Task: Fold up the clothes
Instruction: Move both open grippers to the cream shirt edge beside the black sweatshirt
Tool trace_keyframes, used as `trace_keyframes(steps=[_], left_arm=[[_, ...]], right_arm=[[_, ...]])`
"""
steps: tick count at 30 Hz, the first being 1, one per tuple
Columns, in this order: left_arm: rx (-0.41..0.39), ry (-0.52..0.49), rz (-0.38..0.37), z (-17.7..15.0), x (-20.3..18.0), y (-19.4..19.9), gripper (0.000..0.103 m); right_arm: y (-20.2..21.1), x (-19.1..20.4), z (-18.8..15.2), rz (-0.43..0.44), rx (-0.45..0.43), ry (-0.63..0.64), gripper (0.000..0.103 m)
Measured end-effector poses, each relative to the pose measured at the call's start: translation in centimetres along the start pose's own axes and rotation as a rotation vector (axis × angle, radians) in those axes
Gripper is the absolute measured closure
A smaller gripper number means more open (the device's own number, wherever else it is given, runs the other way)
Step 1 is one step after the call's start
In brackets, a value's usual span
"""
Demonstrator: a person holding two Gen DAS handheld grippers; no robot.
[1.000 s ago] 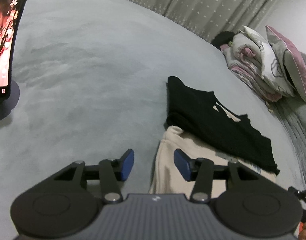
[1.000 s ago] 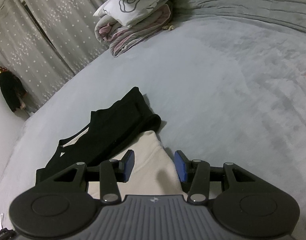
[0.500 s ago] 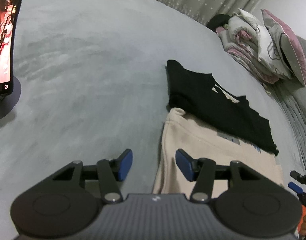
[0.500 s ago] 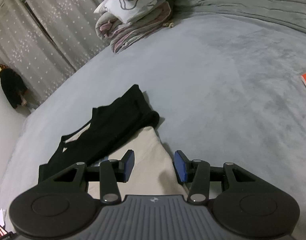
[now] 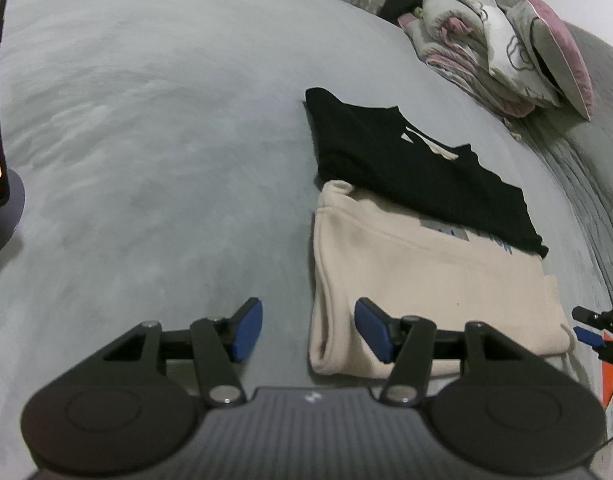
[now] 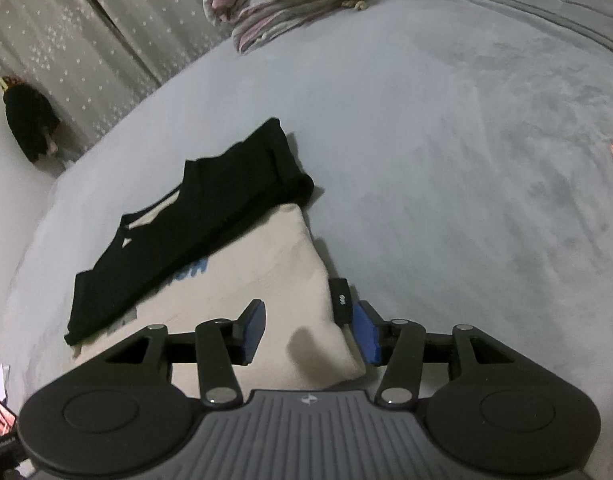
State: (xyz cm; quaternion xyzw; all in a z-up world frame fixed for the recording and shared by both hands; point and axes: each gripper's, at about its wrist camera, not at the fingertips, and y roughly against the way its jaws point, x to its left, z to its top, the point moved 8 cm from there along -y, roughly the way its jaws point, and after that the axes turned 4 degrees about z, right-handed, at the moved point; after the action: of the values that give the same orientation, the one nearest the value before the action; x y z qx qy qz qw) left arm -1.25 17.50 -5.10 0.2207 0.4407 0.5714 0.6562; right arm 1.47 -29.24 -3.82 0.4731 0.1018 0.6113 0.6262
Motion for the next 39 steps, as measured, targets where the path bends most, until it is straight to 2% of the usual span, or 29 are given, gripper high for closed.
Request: trace_keyframes(steps=[8,14,16,21,24,27,29,34,39], left_arm=[[0.066,-0.012,-0.052,0.1,0.4,-0.1,0.047],[0.062,-0.001,-0.037,0.3,0.9,0.0,0.047],[0.061,-0.002,-0.035,0.3,1.0,0.1,0.047],[0.078,-0.030,-0.046,0.3,1.0,0.1,0.047],[0.096,-0.027,-0.078,0.1,1.0,0.1,0.047],[0.120,-0.012,-0.131,-0.1,0.7,-0.1,0.052],[0.143,-0.019,-0.162,-0.5,0.1,-0.5,0.060],[0.164,-0.057,-0.186,-1.1,-0.9,-1.4,0.063],[0.180,-0.032,-0.220,-1.1,-1.0,-1.9,0.066]], right_arm=[[-0.3,-1.1,-0.4,-0.015,0.073,0.021,0.051],[-0.8,-1.3,-1.0,-0.020,0.118,0.045,0.049],[-0.9,-1.2,-1.1,-0.010,0.125,0.046,0.043],[-1.1,-1.0,-1.3,0.006,0.141,0.052,0.042],[-1.2,-0.8,-1.4,0.028,0.153,0.055,0.042],[-1.4,-0.6,-1.6,0.063,0.171,0.052,0.041],[-1.6,-0.4,-1.8,0.083,0.183,0.051,0.041],[-1.9,-0.2,-2.1,0.129,0.215,0.044,0.042],[-2.3,-0.2,-2.4,0.198,0.253,0.007,0.048]])
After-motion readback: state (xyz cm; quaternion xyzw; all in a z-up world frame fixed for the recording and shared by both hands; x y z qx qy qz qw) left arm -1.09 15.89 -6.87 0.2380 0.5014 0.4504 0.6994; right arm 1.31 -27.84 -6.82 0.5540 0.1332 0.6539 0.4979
